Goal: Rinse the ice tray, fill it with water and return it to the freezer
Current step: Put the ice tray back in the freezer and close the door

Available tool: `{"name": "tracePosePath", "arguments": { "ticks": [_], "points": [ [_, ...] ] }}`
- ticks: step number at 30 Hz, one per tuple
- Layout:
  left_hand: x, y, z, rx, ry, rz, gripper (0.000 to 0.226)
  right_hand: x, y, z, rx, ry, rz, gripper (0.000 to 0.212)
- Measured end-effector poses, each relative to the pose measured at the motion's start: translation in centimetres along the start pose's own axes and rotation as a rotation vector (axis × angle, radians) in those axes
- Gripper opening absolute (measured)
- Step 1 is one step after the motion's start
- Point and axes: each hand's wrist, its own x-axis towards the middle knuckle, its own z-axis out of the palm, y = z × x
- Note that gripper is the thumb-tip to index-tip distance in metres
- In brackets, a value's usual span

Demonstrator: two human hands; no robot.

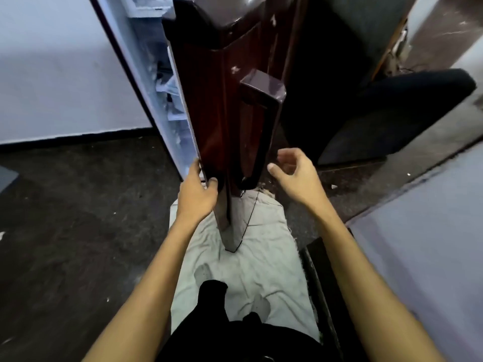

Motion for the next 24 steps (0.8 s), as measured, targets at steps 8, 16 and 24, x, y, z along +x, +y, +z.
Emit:
{"name": "tracePosePath", "arguments": {
  "ticks": [8, 16, 24],
  "points": [
    [5.3, -3.9, -5.2, -0.043, 0.054, -0.07, 0.052, 4.2, -7.0, 5.6, 0.048, -0.271, -0.234, 0.041],
    [10.4, -5.3, -8.6, -0.009, 0.263, -0.045, 0.072, 8.5, -11.3, 11.7, 0.056, -0.374, -0.322, 0.028],
    [16.0, -8.0, -11.1, -0.09, 0.132, 0.085, 0.047, 14.0, -15.9, 17.7, 0.133, -0.344, -0.465, 0.03]
  ]
}}
